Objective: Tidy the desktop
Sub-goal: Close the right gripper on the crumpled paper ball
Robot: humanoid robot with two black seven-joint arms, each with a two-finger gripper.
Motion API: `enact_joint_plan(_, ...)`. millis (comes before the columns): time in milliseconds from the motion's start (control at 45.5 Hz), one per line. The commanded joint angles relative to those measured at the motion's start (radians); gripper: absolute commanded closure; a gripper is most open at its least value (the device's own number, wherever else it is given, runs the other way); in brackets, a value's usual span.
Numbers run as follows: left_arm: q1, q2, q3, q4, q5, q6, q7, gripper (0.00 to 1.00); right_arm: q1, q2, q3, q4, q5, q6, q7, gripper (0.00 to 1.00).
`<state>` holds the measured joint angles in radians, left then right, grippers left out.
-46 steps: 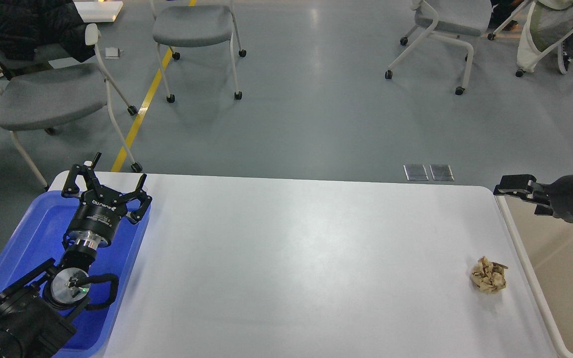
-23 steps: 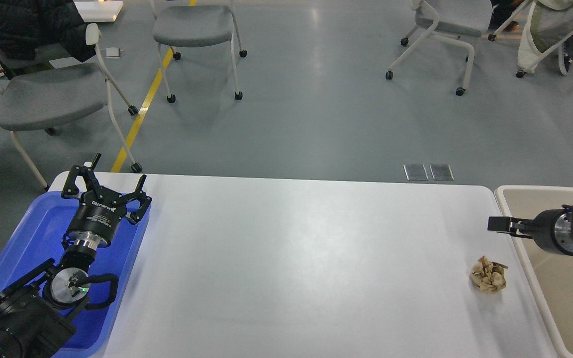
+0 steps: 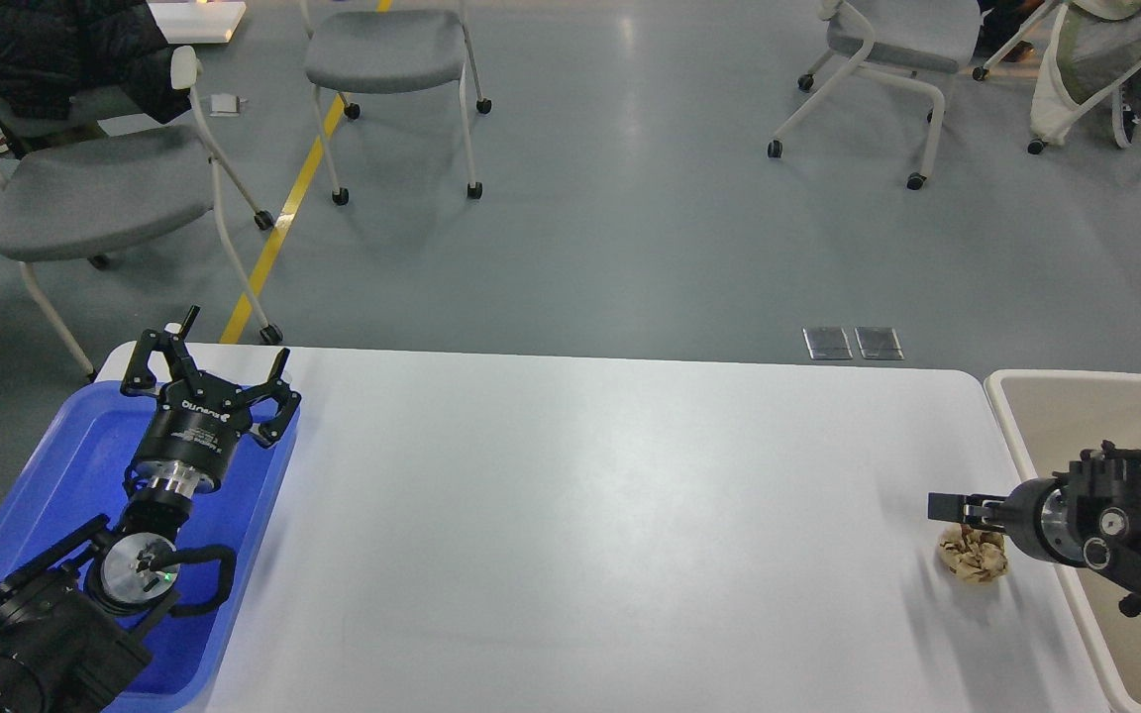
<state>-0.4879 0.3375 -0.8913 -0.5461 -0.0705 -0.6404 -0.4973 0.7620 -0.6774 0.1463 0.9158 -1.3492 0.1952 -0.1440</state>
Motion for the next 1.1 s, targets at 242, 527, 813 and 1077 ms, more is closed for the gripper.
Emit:
enact_joint_plan(242, 0.0, 0.0, 0.0, 0.0, 0.0, -0.001, 0.0, 0.0, -0.033, 0.065, -0.024, -0.095, -0.025, -0.019, 0.034, 0.0)
enact_joint_plan(527, 0.0, 0.0, 0.0, 0.0, 0.0, -0.001, 0.0, 0.0, -0.036, 0.076, -0.022, -0.135, -0.022, -0.019, 0.053, 0.0)
enact_joint_plan(813, 0.0, 0.0, 0.0, 0.0, 0.0, 0.001, -0.001, 0.0, -0.047, 0.079, -0.024, -0.157, -0.021, -0.019, 0.086, 0.2)
enact_joint_plan(1077, 0.0, 0.0, 0.0, 0.0, 0.0, -0.001, -0.001, 0.0, -0.056, 0.079, -0.025, -0.157, -0.019, -0.019, 0.099, 0.65)
